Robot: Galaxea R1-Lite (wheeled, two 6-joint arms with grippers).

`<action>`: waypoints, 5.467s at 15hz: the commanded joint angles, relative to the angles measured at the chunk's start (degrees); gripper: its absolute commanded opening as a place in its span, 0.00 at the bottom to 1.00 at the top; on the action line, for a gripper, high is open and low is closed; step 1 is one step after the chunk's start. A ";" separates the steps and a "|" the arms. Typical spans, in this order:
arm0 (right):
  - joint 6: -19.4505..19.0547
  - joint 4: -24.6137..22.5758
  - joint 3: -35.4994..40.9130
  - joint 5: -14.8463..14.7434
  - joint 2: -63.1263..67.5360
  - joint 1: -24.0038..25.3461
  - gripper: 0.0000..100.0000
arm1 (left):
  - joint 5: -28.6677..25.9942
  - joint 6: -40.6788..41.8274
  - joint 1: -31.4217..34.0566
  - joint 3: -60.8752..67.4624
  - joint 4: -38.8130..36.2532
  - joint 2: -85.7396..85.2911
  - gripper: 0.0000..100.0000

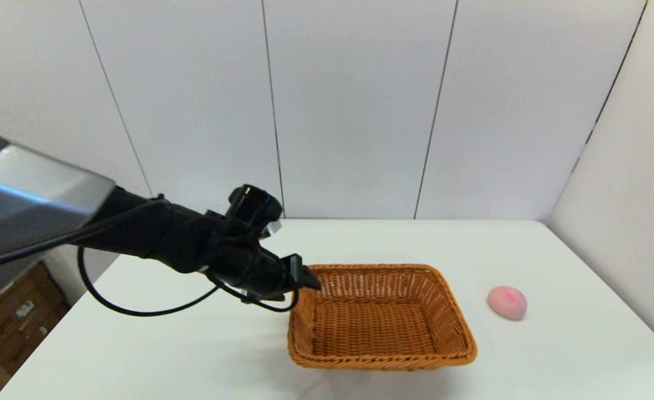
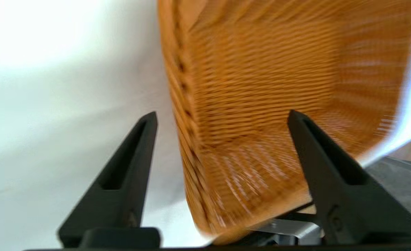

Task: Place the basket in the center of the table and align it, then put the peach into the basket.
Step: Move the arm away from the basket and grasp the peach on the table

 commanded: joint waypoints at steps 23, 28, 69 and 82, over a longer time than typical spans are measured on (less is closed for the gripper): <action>0.06 0.00 0.00 -0.02 -0.01 0.00 1.00 | -2.36 0.90 26.33 27.35 14.29 -97.42 1.00; 0.06 0.00 0.00 -0.02 -0.01 0.00 1.00 | -4.47 1.34 27.91 32.71 14.29 -105.33 1.00; -3.19 -9.49 -22.59 -1.78 78.74 0.88 1.00 | 18.38 29.29 28.17 67.69 -6.89 -114.64 1.00; 0.15 -45.26 -24.70 -4.24 114.86 -0.44 1.00 | 18.38 29.29 28.17 67.69 -6.89 -114.64 1.00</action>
